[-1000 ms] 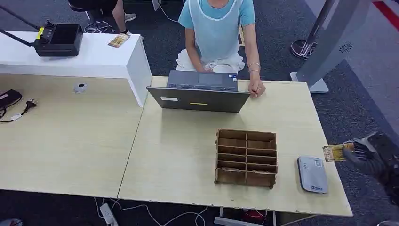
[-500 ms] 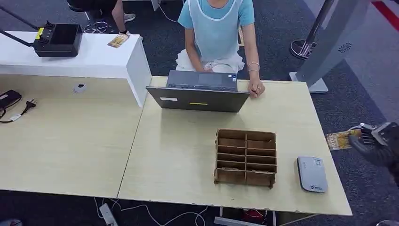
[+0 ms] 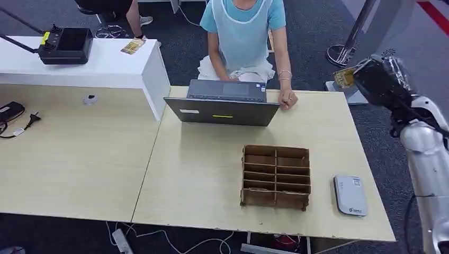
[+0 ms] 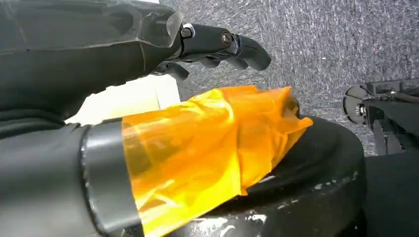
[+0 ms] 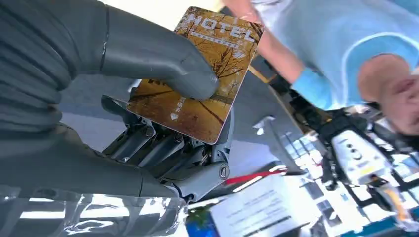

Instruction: Pass the card to the sensor for recognition and then transmit it.

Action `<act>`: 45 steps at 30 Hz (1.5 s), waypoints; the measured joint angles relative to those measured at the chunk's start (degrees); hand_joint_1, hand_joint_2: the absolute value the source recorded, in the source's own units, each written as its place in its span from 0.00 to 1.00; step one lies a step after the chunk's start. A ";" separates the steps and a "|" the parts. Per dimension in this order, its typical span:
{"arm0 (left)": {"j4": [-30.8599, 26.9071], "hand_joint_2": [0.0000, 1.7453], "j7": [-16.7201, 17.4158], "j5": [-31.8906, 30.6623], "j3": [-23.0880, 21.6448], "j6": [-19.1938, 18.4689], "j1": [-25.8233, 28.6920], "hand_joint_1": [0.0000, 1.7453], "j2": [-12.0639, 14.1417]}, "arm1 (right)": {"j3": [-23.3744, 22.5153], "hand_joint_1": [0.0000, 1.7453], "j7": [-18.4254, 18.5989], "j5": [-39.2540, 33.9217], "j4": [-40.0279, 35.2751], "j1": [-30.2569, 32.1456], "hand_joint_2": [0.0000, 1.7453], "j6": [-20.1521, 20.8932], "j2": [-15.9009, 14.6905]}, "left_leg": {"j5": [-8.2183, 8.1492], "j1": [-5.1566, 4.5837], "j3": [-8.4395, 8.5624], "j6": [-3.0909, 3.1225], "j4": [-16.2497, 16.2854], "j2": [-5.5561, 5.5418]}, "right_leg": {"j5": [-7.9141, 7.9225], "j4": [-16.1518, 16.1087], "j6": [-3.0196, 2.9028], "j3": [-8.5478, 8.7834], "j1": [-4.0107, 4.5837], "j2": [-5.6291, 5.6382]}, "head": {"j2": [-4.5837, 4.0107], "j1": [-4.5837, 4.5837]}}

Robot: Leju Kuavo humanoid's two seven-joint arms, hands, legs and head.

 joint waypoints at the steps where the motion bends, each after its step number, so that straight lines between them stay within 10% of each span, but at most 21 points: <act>1: 0.00 0.00 0.00 0.00 -0.02 -0.02 0.03 0.00 0.00 | 0.80 1.00 0.31 0.68 0.69 -1.17 1.00 -0.31 0.74 | 0.02 0.00 -0.04 -0.03 0.00 -0.08 | 0.00 0.01 0.00 0.01 0.00 -0.07 | 0.00 0.02; 22: 0.02 0.00 -0.79 0.00 -4.92 -1.03 0.01 0.00 0.44 | 15.01 1.00 5.55 35.39 27.06 -17.86 1.00 -12.33 17.27 | 0.04 0.00 -0.08 -0.06 0.00 -0.08 | 0.00 0.02 0.00 -0.05 0.00 -0.07 | 0.00 0.02; 45: 0.02 0.00 1.18 0.00 -6.21 -2.16 0.15 0.00 0.96 | 16.74 1.00 8.46 43.73 38.25 -18.77 1.00 -19.58 18.66 | 0.04 -0.01 -0.08 -0.06 0.01 -0.07 | 0.00 0.00 0.00 -0.09 -0.01 -0.05 | 0.00 0.02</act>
